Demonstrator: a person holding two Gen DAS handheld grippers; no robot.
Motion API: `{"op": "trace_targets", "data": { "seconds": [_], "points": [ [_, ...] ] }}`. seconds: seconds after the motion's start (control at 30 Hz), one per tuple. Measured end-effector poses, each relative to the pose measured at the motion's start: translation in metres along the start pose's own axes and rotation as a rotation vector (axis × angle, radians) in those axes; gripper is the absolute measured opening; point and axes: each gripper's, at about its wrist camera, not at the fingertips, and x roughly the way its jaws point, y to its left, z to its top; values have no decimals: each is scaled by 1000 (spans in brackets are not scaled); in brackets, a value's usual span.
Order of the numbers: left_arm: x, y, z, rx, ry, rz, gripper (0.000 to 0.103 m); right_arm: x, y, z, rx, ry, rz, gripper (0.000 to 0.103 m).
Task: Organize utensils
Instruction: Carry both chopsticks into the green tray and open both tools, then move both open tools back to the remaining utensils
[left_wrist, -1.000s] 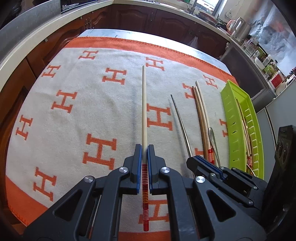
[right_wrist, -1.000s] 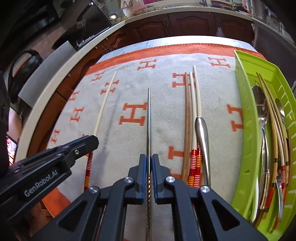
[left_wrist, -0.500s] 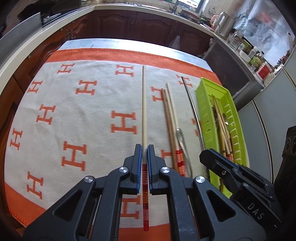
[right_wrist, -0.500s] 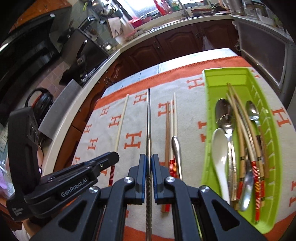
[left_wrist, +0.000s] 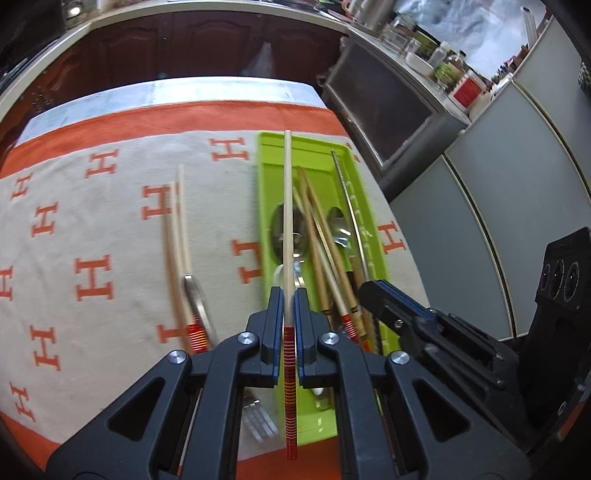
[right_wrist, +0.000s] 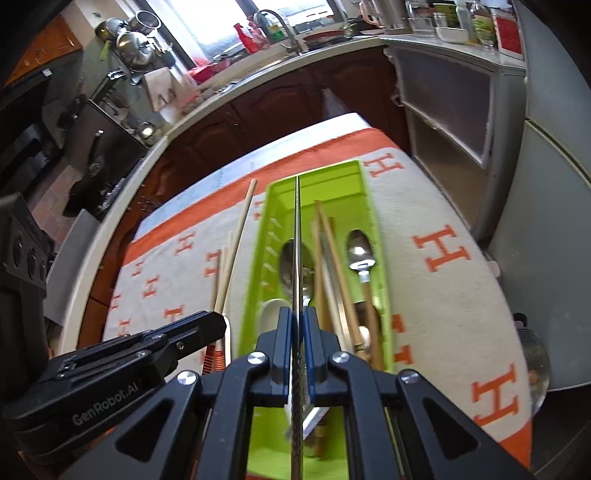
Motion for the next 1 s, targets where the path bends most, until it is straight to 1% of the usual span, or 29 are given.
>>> {"op": "trace_targets", "data": {
  "seconds": [0.13, 0.23, 0.33, 0.4, 0.43, 0.47, 0.53, 0.57, 0.73, 1.0],
  "points": [
    [20, -15, 4, 12, 33, 9, 4, 10, -15, 2, 15, 32, -31, 6],
    [29, -12, 4, 6, 55, 23, 4, 16, -24, 2, 41, 57, -39, 7],
    [27, -8, 3, 8, 55, 28, 4, 17, -27, 1, 44, 67, -33, 7],
    [22, -7, 2, 16, 56, 28, 9, 17, -25, 0, 38, 69, -32, 7],
    [19, -4, 1, 16, 55, 26, 16, 16, -23, 0, 36, 70, -31, 7],
    [15, -2, 0, 13, 52, 27, 26, 15, -21, -1, 35, 69, -28, 7],
    [7, 4, -4, 5, 37, 36, 39, 13, -17, -2, 31, 67, -24, 7],
    [3, 7, -6, 2, 28, 41, 41, 12, -16, -3, 30, 67, -24, 7],
    [-12, 25, -20, 0, 12, 103, 41, 8, -8, -11, 23, 79, -27, 7],
    [-28, 56, -45, -26, -8, 158, 41, 4, 7, -27, 8, 92, -29, 7]
  ]
}}
